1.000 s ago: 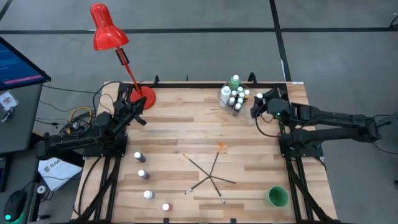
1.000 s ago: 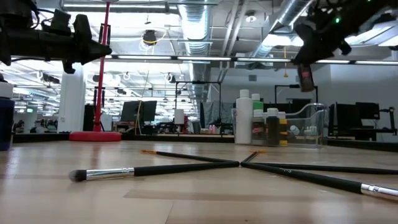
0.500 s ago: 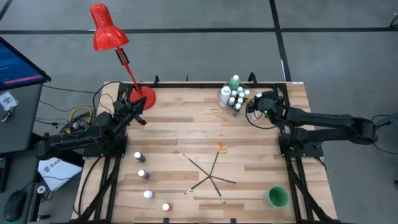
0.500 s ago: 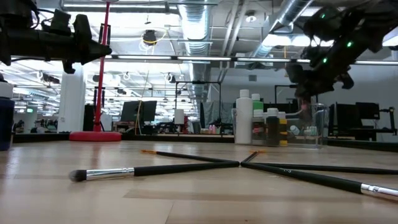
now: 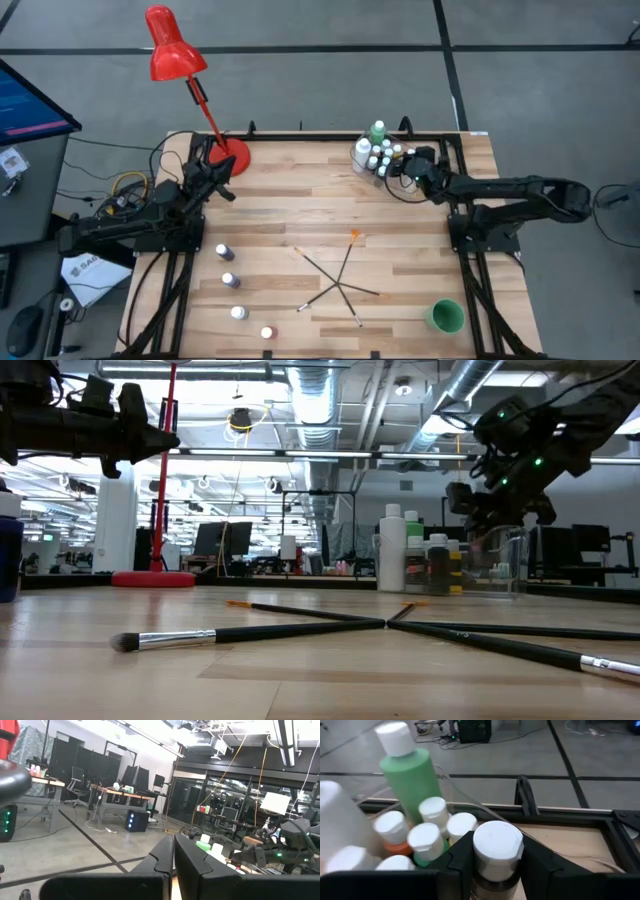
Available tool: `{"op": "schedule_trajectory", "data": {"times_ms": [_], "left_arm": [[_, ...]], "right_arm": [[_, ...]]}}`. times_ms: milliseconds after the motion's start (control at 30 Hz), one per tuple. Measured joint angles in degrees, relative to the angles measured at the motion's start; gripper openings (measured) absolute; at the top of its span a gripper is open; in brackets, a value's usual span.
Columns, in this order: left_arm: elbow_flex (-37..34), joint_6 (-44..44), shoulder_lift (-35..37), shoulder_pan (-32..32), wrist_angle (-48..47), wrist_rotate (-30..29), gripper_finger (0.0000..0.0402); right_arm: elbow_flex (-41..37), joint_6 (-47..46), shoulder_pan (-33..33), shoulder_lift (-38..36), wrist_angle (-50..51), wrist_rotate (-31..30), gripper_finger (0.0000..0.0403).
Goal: Pick & Place Paint Supplies
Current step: Put the small black paint bottle into the transparent bin
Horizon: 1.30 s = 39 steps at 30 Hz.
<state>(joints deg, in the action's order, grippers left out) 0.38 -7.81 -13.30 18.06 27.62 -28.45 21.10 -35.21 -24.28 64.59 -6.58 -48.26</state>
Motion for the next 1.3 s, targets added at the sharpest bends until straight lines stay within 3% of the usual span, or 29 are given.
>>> {"op": "schedule_trajectory", "data": {"times_ms": [367, 600, 933, 1100, 1300], "left_arm": [[0.00, 0.00, 0.00, 0.00, 0.25, 0.00, 0.0008], [-0.01, 0.00, 0.00, 0.00, 0.39, 0.02, 0.0008], [-0.01, 0.00, 0.01, -0.01, 0.47, 0.01, 0.0008], [-0.02, 0.00, 0.02, 0.00, 0.50, 0.02, 0.0008], [-0.02, 0.00, 0.00, 0.00, 0.54, 0.00, 0.0008]], "right_arm": [[-0.05, -1.92, -1.83, 8.23, -4.52, -1.61, 0.0115], [0.00, -1.93, -2.75, 10.59, -8.25, -1.72, 0.0147], [0.07, -2.27, -4.41, 12.61, -9.77, -1.34, 0.0145], [0.04, -1.41, -4.40, 12.06, -9.47, -1.20, 0.0174], [-0.04, 5.90, -4.28, 9.18, -9.04, -1.11, 0.0232]]}}
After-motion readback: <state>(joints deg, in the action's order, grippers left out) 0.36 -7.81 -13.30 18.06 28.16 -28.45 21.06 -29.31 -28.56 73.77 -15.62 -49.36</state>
